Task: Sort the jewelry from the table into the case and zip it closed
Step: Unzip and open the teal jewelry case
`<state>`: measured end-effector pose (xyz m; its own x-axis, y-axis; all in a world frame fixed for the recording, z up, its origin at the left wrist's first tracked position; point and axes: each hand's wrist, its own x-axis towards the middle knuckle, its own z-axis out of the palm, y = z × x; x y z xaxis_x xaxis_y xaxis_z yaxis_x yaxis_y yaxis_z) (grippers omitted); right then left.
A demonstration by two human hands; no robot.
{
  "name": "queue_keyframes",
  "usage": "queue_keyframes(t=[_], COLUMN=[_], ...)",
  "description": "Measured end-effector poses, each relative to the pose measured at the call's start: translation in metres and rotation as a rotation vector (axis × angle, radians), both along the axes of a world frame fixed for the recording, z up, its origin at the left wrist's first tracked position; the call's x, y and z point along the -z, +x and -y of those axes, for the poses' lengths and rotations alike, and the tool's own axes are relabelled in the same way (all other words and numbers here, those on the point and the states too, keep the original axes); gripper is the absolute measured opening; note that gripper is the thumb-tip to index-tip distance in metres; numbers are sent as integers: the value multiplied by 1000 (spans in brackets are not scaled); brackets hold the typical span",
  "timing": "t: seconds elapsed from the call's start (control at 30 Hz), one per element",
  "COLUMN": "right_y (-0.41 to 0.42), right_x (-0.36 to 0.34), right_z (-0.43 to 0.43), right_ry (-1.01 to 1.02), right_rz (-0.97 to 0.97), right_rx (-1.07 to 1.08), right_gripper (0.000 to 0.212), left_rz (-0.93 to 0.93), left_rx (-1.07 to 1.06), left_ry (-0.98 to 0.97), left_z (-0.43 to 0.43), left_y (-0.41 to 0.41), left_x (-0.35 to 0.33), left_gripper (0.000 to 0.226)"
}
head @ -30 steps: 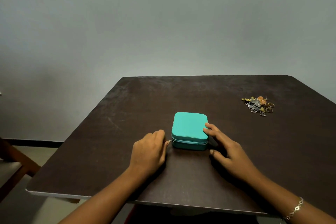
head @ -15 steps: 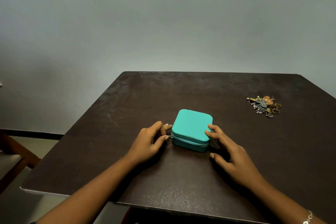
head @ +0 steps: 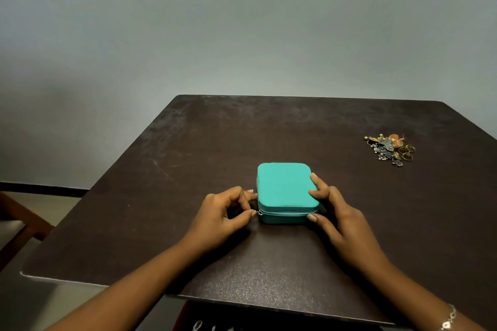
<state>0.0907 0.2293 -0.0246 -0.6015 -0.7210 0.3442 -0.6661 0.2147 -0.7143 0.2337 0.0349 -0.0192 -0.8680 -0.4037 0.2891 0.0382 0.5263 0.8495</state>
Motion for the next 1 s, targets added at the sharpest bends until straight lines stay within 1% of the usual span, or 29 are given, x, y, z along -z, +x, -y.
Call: queue_keyframes(t=[0.07, 0.1, 0.17, 0.2, 0.27, 0.37, 0.43, 0.57, 0.67, 0.77, 1.0], right_y=[0, 0, 0, 0, 1, 1, 0, 0, 1, 1, 1], right_x=[1, 2, 2, 3, 3, 2, 1, 0, -1, -2, -2], right_z=[1, 2, 2, 3, 3, 3, 3, 3, 3, 2, 2], right_ry=[4, 6, 13, 16, 17, 17, 17, 29, 27, 19, 18], right_rz=[-29, -44, -75, -85, -92, -99, -95, -100, -99, -85, -67], right_rx=[20, 28, 38, 41, 41, 41, 40, 38, 36, 27, 26], right_gripper=[50, 49, 50, 50, 49, 49, 49, 49, 50, 51, 49], left_rz=[9, 17, 37, 43, 39, -10, -16, 37, 67, 83, 121], left_rx=[42, 66, 102, 105, 87, 15, -55, -179, -260, -295, -315], left_ry=[-38, -55, -83, -100, -147, -237, -272, -372, -448, -460, -399], left_z=[4, 5, 8, 9, 14, 20, 24, 32, 34, 33, 32], left_y=[0, 1, 2, 2, 1, -5, -10, -21, -31, -43, -63], left_x=[-2, -3, -3, -3, 0, 5, 6, 5, 2, -3, -4], left_gripper=[25, 24, 11, 9, 16, 28, 31, 28, 21, 11, 6])
